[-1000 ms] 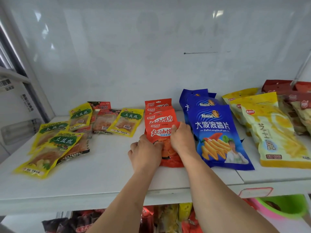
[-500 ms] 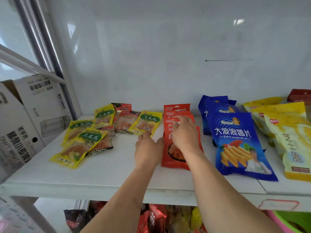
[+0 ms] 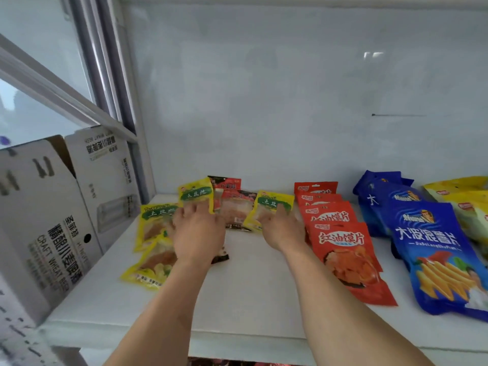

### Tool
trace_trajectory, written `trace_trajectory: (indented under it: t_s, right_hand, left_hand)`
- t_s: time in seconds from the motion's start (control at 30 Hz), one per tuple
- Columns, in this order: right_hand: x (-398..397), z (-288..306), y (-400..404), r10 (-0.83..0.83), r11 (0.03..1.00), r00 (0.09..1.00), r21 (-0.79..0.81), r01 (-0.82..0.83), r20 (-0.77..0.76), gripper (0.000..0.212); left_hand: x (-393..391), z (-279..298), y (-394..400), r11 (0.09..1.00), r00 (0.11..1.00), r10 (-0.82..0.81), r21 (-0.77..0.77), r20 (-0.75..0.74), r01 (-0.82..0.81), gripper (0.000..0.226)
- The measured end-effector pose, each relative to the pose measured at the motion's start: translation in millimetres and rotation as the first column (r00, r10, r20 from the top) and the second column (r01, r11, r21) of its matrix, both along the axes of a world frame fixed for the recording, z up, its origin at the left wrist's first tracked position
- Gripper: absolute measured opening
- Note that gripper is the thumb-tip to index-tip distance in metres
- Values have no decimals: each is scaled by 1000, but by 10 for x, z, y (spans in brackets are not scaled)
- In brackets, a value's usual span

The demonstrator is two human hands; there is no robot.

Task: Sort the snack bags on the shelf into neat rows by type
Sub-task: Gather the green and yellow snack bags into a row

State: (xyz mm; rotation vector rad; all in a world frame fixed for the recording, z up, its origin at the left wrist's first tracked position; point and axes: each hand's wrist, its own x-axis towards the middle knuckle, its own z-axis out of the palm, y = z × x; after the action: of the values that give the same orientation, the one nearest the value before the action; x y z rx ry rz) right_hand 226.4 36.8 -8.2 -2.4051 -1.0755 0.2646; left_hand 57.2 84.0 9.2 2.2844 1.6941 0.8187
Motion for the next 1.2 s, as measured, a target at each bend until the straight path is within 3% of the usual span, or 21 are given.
trace_trajectory:
  t_s: [0.07,0.17,0.23,0.33,0.43,0.5,0.7,0.87,0.93,1.1,1.2]
  right_hand:
    - [-61,-39,159,-58,996,998,-74,56,-27,70]
    - [-178,-82,318,-141,989,988,-41,139,-58,60]
    - [-258,-111,395,-153,988,988,-9,152,-34,53]
    - [-342,-176,494,-169,985,985,37,170,-22,47]
    - [-388,-200,568,-176,981,984,77,178,-34,40]
    - [-401,-192,604,-167,982,985,80,171,-46,38]
    - [-451,-125,772,-114,993,990,13,116,-87,36]
    - [-435,-77,797,-90,994,985,51,98,-147,73]
    - [-408,-49,797,-70,994,975,72,87,-210,78]
    - [-346,-35,756,-29,975,961,205,88,-274,43]
    - [-292,-30,703,-18,959,959,267,97,-284,40]
  left_hand:
    - [-173,-23,128,998,991,-3,-62,-137,-5,50]
    - [-348,8,292,971,946,-111,-237,-304,37,51]
    - [-426,57,366,934,944,-195,-346,-267,95,49]
    - [-501,23,435,903,925,-315,-366,-211,224,36]
    - [-571,-84,502,859,908,-397,-403,-135,316,53]
    - [-622,-150,563,883,928,-357,-364,-109,297,60]
    - [-742,-158,611,961,955,-131,-271,-265,57,85]
    - [-743,-139,599,976,948,-94,-218,-304,26,87]
    - [-735,-135,597,975,947,-101,-220,-305,34,86]
    - [-685,-189,567,974,939,-115,-225,-325,41,92]
    - [-664,-219,579,974,943,-143,-211,-299,81,86]
